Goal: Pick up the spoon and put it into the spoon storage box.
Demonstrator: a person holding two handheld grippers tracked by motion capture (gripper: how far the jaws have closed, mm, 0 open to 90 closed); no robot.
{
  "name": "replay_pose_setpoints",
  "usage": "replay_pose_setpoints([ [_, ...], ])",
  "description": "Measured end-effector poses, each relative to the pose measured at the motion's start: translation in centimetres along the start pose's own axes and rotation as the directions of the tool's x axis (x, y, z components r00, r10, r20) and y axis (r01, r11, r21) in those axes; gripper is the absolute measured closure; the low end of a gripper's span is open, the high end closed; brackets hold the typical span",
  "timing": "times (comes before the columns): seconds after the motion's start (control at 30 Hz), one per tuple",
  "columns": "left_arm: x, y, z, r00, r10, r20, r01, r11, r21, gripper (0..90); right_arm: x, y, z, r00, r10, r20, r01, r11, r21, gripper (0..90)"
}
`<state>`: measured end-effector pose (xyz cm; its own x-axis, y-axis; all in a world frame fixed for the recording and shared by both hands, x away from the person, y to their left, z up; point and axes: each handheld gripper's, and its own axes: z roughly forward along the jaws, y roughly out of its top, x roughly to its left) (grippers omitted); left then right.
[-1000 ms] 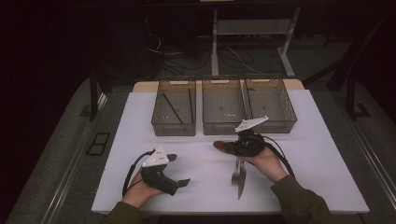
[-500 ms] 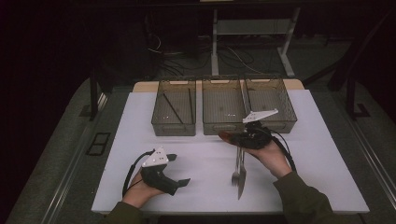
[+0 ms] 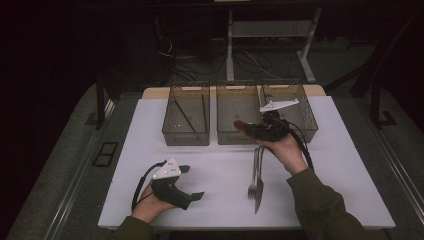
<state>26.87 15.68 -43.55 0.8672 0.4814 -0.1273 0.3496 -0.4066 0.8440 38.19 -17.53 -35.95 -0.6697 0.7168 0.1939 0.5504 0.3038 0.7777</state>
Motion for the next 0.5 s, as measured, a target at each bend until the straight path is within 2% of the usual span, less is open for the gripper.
replay_pose_setpoints([
  [0.5, -0.2, 0.1, 0.2, 1.0, 0.002, 0.008, -0.002, 1.0, -0.004, 0.0, -1.6, 4.1, 2.5, 0.9982, 0.026, 0.053, -0.025, 0.999, -0.02, 82.9],
])
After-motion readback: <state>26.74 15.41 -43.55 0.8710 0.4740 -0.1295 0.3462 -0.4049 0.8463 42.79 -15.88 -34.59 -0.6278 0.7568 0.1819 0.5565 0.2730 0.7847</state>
